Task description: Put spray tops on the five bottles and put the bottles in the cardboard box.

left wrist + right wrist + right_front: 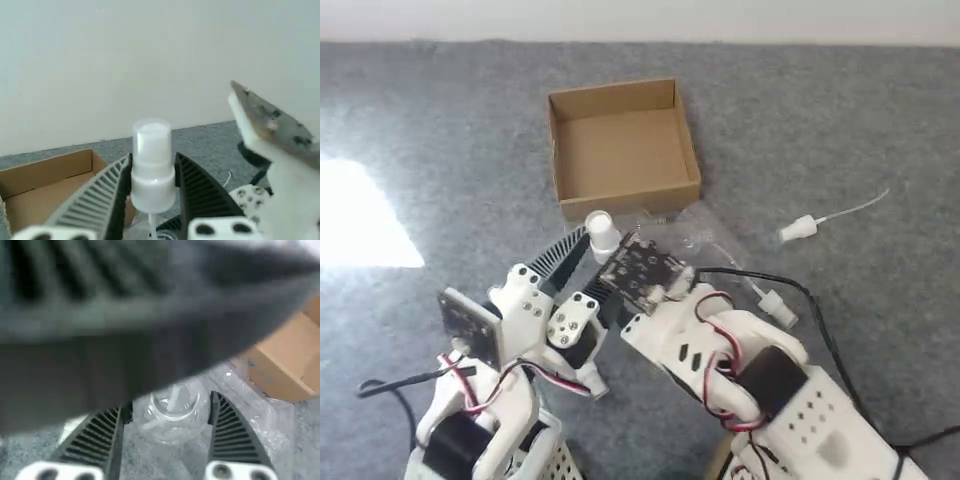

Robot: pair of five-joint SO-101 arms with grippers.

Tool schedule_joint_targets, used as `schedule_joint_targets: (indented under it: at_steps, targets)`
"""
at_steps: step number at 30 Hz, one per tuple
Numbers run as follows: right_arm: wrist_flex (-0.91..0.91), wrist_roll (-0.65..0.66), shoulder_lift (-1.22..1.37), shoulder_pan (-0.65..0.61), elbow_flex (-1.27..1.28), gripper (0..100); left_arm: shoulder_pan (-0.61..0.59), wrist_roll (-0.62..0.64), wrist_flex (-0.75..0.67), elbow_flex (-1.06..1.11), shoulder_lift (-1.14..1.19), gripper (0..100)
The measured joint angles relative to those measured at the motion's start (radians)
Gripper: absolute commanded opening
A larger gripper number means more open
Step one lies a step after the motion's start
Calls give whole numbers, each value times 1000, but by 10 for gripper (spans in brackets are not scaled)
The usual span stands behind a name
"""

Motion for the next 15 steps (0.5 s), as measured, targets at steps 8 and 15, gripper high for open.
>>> schedule_joint_targets:
  at_steps: [8, 15]
  targets:
    - [55, 2, -170, 29, 0, 125, 130, -77, -2, 54, 0, 58]
    - [71, 54, -189, 34, 2, 125, 158, -140, -8, 68, 0, 59]
